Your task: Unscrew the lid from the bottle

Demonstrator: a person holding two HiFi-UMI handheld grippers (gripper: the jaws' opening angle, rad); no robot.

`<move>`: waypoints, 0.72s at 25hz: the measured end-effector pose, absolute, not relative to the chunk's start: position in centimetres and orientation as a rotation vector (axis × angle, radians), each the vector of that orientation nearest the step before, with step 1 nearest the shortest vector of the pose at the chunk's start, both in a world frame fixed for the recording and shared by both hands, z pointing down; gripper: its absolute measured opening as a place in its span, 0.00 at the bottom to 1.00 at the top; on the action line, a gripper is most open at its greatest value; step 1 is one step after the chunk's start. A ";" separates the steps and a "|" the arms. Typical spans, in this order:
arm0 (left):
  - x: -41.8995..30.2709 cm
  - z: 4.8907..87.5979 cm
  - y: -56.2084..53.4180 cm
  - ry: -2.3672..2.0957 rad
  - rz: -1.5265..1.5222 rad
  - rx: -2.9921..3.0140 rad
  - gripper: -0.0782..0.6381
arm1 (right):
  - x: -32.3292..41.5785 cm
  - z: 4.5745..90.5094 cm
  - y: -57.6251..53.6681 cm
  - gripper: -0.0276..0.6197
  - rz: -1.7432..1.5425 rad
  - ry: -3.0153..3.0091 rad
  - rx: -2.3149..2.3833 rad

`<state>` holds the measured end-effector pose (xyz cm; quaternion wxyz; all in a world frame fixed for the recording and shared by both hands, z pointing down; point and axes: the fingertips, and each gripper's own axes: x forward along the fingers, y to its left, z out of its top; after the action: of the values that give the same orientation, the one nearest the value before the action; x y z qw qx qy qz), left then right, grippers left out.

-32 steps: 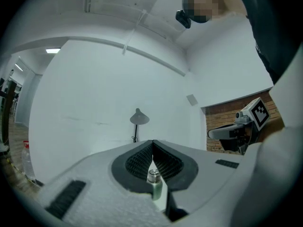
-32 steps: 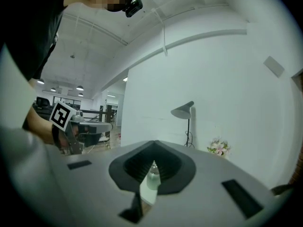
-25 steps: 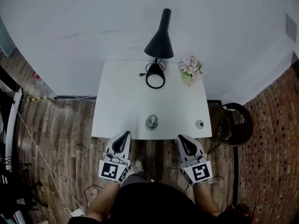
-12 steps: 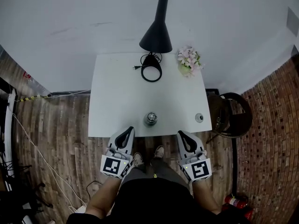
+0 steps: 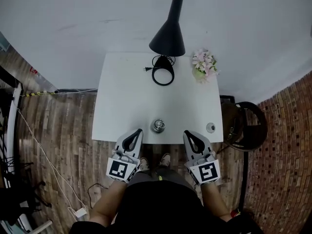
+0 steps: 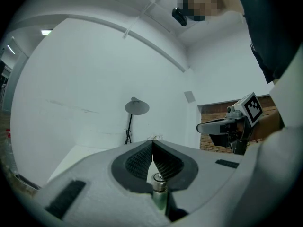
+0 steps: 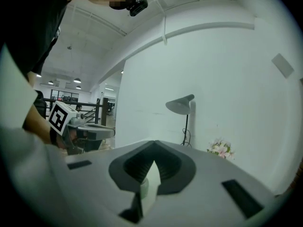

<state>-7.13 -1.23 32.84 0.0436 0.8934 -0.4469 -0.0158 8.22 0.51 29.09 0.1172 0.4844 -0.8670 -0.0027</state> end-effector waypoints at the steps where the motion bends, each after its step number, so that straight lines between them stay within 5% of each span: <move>1: -7.0 33.3 -1.2 -1.366 -0.038 2.727 0.14 | 8.2 29.4 0.5 0.06 0.003 -2.539 1.407; 14: -4.5 39.9 -2.1 -1.205 0.081 2.711 0.15 | 6.7 34.2 -1.8 0.06 0.078 -2.556 1.266; 18: -2.3 42.8 -2.8 -1.080 0.118 2.738 0.45 | 6.1 35.1 -2.8 0.06 0.077 -2.566 1.250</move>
<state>-2.27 -2.76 42.84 0.0977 0.9251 -0.3648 0.0397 6.10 -2.83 35.14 0.1423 0.4334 -0.8895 0.0268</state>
